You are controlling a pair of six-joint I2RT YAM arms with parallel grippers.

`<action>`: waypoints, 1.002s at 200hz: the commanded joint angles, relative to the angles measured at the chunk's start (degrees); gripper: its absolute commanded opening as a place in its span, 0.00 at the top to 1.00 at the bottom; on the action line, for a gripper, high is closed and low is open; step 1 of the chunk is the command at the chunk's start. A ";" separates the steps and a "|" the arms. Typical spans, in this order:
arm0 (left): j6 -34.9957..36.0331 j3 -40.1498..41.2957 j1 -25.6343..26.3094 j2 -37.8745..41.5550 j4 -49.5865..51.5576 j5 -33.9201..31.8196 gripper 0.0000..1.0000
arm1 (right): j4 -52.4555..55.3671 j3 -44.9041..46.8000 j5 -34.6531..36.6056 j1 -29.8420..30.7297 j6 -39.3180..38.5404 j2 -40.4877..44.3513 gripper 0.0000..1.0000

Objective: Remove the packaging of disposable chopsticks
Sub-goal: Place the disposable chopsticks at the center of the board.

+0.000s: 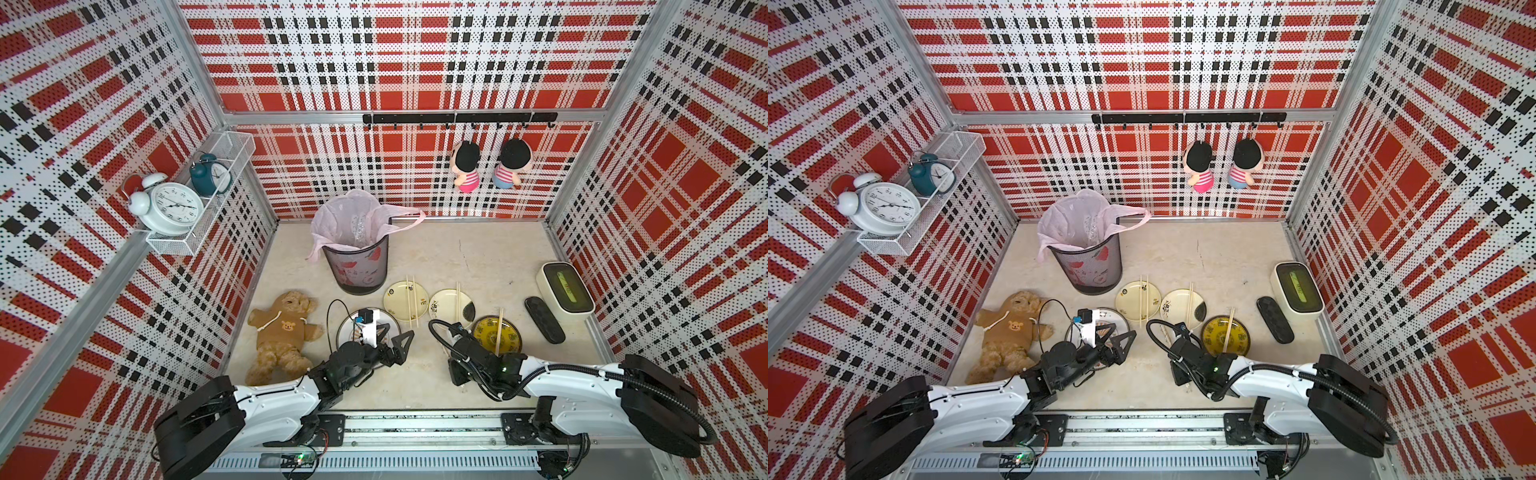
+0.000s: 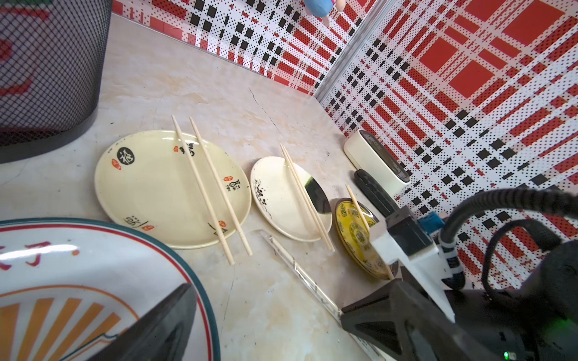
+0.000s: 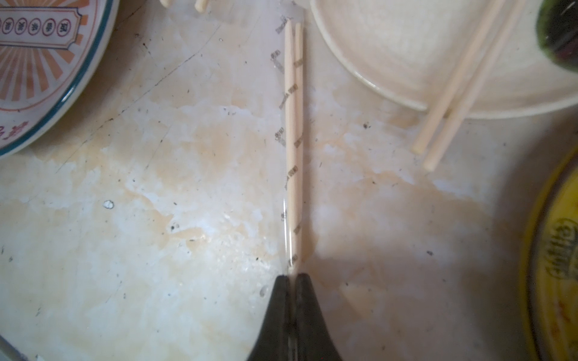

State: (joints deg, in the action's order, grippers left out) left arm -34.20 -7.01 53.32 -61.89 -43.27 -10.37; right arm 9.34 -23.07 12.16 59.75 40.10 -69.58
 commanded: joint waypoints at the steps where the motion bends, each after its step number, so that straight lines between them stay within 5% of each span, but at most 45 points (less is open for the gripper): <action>1: 1.02 -1.56 -0.19 -1.19 0.82 -0.70 0.00 | -0.46 0.00 -0.04 0.28 0.62 -0.42 1.00; 200: 1.06 -2.32 0.03 -4.68 -1.10 1.67 0.01 | -0.82 0.16 -0.05 0.22 0.52 -1.43 0.90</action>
State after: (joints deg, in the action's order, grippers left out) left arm -34.02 -7.81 53.34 -66.08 -42.85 -9.34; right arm 8.56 -23.07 12.14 59.75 40.14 -71.05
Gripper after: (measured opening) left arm 0.993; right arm 0.100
